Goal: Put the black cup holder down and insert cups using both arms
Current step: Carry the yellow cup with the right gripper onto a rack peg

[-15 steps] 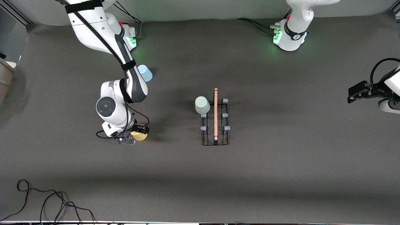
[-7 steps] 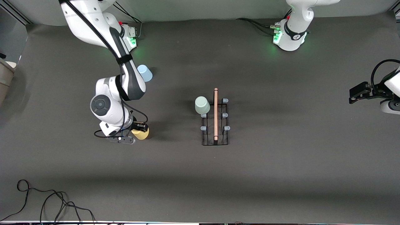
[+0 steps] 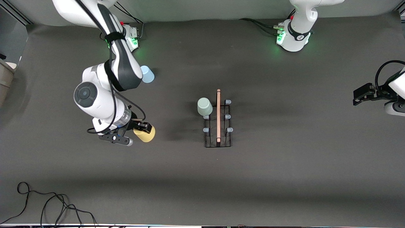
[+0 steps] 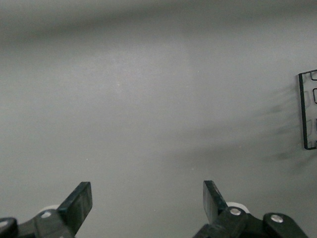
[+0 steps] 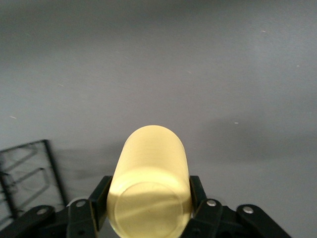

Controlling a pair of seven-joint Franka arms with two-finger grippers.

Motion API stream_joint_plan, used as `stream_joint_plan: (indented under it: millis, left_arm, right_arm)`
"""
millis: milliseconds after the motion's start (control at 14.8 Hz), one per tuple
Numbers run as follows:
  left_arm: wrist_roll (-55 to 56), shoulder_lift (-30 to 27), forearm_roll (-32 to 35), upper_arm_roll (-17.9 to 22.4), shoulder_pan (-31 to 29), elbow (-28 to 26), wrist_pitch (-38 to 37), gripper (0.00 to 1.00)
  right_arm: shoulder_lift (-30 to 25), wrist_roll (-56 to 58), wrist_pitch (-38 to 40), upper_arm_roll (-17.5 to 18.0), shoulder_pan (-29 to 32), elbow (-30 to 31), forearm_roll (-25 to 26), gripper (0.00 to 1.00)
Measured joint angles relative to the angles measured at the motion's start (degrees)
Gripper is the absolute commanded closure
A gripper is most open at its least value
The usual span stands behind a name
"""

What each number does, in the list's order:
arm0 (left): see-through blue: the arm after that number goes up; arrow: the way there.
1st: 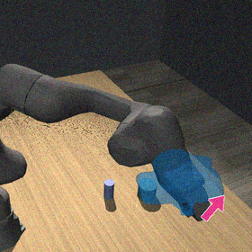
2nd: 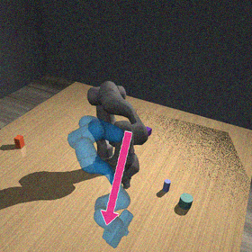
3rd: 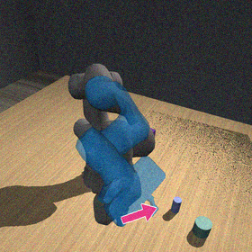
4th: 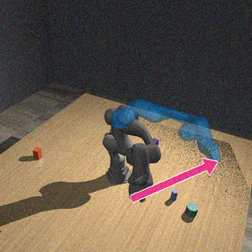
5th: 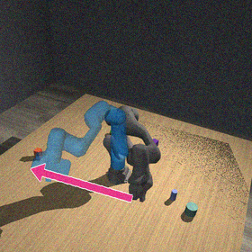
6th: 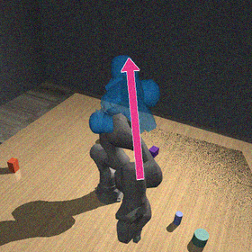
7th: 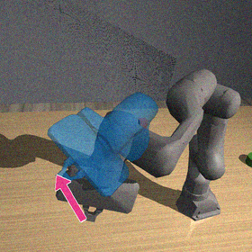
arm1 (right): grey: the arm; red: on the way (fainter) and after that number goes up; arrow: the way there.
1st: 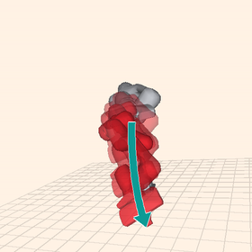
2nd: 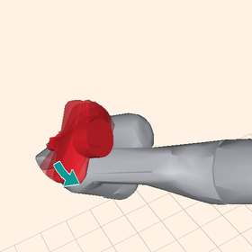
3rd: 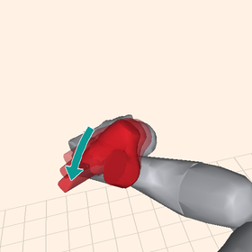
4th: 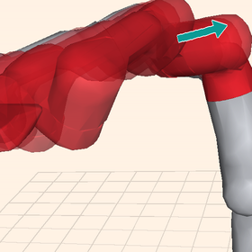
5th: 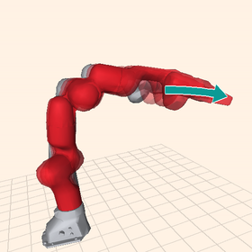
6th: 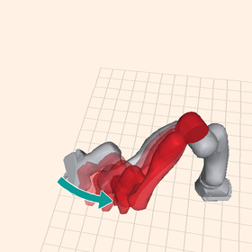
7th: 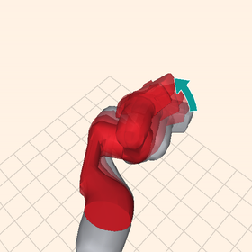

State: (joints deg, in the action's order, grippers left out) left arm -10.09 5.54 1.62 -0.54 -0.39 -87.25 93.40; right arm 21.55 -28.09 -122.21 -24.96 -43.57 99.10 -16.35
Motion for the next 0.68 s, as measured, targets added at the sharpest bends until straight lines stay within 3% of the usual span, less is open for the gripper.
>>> stream_joint_plan:
  millis: [338,676]
  left_arm:
    - [0.4,0.2,0.0,-0.1,0.1,0.0,0.0,0.00]
    - [0.6,0.5,0.0,-0.1,0.1,0.0,0.2,0.00]
  right_arm:
    - [4.5,-13.6,0.0,0.7,-4.6,-9.2,0.0,0.88]
    - [11.8,-25.5,-0.1,4.4,-5.2,-18.4,0.0,0.87]
